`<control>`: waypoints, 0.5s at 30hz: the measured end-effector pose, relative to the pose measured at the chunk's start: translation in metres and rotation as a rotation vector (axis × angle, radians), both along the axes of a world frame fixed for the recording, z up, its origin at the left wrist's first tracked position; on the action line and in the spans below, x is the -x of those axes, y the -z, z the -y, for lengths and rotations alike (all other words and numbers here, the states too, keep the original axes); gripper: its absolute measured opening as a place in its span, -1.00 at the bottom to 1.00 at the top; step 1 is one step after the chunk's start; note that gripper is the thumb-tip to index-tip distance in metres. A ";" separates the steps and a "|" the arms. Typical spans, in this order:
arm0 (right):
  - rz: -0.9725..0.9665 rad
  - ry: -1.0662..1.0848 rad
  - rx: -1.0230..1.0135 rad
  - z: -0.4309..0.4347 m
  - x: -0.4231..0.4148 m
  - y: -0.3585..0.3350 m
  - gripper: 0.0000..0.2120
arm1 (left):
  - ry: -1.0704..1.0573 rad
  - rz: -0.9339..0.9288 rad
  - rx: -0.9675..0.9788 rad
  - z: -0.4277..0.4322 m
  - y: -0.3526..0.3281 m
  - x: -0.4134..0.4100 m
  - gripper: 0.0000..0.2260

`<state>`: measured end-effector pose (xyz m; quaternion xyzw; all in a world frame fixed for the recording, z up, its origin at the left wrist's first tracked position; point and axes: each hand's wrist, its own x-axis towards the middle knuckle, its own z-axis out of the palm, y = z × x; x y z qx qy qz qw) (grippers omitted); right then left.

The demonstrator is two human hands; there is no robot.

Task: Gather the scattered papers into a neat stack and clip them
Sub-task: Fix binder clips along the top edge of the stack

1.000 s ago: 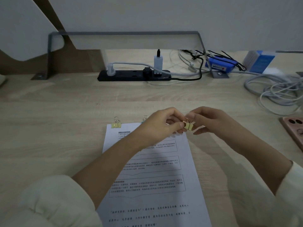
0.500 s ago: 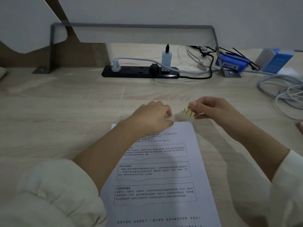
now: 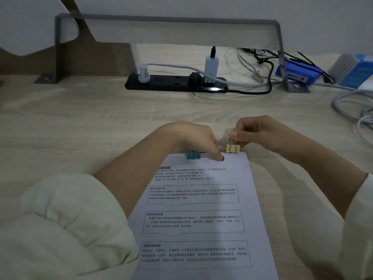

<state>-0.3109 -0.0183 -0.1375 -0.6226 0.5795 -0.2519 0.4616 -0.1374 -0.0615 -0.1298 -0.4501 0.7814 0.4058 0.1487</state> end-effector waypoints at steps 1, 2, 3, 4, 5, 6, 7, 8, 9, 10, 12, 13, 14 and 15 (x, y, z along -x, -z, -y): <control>-0.001 -0.022 -0.008 0.002 -0.001 0.000 -0.70 | 0.000 -0.023 -0.015 0.001 0.000 -0.001 -0.81; -0.007 -0.041 -0.014 0.003 -0.001 0.000 -0.73 | -0.001 -0.043 -0.025 0.001 0.000 -0.003 -0.80; -0.015 -0.057 -0.020 0.005 -0.001 -0.001 -0.76 | -0.004 -0.061 -0.038 0.000 0.001 -0.004 -0.80; -0.022 -0.072 -0.026 0.006 -0.001 -0.001 -0.78 | -0.010 -0.082 -0.053 -0.001 0.001 -0.005 -0.79; -0.029 -0.087 -0.033 0.008 -0.002 -0.001 -0.80 | -0.018 -0.107 -0.063 -0.002 0.002 -0.006 -0.80; -0.034 -0.099 -0.041 0.009 -0.001 -0.001 -0.81 | -0.026 -0.131 -0.065 -0.003 0.003 -0.007 -0.82; -0.036 -0.108 -0.051 0.011 -0.001 -0.001 -0.82 | -0.033 -0.153 -0.061 -0.003 0.004 -0.007 -0.85; -0.034 -0.113 -0.065 0.012 0.000 -0.001 -0.82 | -0.040 -0.173 -0.058 -0.004 0.004 -0.008 -0.87; -0.024 -0.116 -0.084 0.013 0.001 -0.001 -0.81 | -0.045 -0.189 -0.058 -0.004 0.004 -0.008 -0.88; -0.009 -0.121 -0.107 0.014 0.003 -0.001 -0.78 | -0.048 -0.200 -0.057 -0.004 0.004 -0.008 -0.88; 0.024 -0.144 -0.168 0.014 0.005 -0.001 -0.70 | -0.044 -0.211 -0.057 -0.005 0.004 -0.009 -0.90; 0.040 -0.157 -0.207 0.014 0.005 -0.002 -0.69 | -0.042 -0.215 -0.060 -0.005 0.004 -0.009 -0.91; 0.056 -0.167 -0.243 0.014 0.006 -0.002 -0.72 | -0.041 -0.221 -0.062 -0.006 0.004 -0.009 -0.91; 0.067 -0.173 -0.272 0.015 0.006 -0.003 -0.75 | -0.039 -0.228 -0.063 -0.007 0.004 -0.009 -0.91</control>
